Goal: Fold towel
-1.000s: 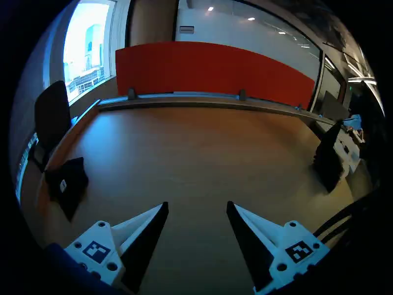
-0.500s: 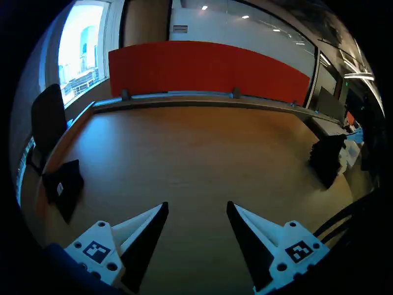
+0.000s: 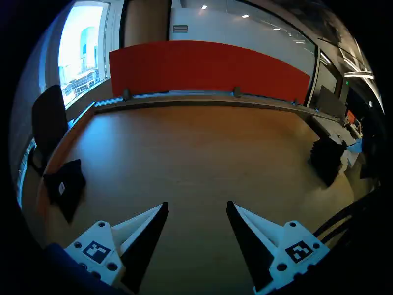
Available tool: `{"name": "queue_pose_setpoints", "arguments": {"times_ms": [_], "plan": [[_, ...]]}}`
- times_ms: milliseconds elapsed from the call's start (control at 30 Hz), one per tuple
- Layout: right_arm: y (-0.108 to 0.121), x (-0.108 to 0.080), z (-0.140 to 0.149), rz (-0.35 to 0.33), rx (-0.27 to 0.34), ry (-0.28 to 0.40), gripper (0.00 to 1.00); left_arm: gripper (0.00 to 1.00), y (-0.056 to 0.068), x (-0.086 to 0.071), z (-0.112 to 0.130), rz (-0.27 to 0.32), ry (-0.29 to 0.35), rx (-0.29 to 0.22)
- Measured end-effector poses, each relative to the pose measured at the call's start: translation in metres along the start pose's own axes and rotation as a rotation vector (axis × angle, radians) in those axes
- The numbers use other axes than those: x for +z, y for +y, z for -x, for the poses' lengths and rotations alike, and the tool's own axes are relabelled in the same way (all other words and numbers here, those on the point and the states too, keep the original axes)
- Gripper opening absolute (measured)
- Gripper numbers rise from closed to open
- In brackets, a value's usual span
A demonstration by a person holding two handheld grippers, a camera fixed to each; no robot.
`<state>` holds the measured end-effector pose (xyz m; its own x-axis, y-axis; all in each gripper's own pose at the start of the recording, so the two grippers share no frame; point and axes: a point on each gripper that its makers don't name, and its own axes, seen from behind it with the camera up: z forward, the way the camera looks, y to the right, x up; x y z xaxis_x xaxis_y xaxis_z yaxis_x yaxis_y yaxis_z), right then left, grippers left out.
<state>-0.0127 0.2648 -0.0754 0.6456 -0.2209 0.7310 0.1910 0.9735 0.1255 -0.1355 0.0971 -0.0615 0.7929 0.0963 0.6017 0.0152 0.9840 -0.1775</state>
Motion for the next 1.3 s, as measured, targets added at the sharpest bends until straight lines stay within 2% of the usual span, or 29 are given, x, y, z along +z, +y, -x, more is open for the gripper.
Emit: {"name": "queue_pose_setpoints", "arguments": {"times_ms": [267, 633, 867, 1167, 1300], "plan": [[0.011, 0.02, 0.042, 0.032, 0.074, -0.078, 0.09, 0.88, -0.005, -0.003, 0.004, -0.013, -0.007, 0.003], [0.014, 0.042, 0.067, 0.05, 0.14, -0.127, 0.09, 0.88, -0.006, -0.005, 0.006, -0.024, -0.01, 0.011], [0.014, 0.051, 0.073, 0.064, 0.167, -0.137, 0.09, 0.88, -0.007, -0.005, 0.005, -0.029, -0.009, 0.012], [0.014, 0.05, 0.071, 0.081, 0.169, -0.127, 0.09, 0.88, -0.007, -0.004, 0.004, -0.03, -0.008, 0.005], [0.015, 0.047, 0.069, 0.087, 0.18, -0.113, 0.15, 0.88, -0.005, -0.003, 0.004, -0.028, -0.008, 0.004]]}}
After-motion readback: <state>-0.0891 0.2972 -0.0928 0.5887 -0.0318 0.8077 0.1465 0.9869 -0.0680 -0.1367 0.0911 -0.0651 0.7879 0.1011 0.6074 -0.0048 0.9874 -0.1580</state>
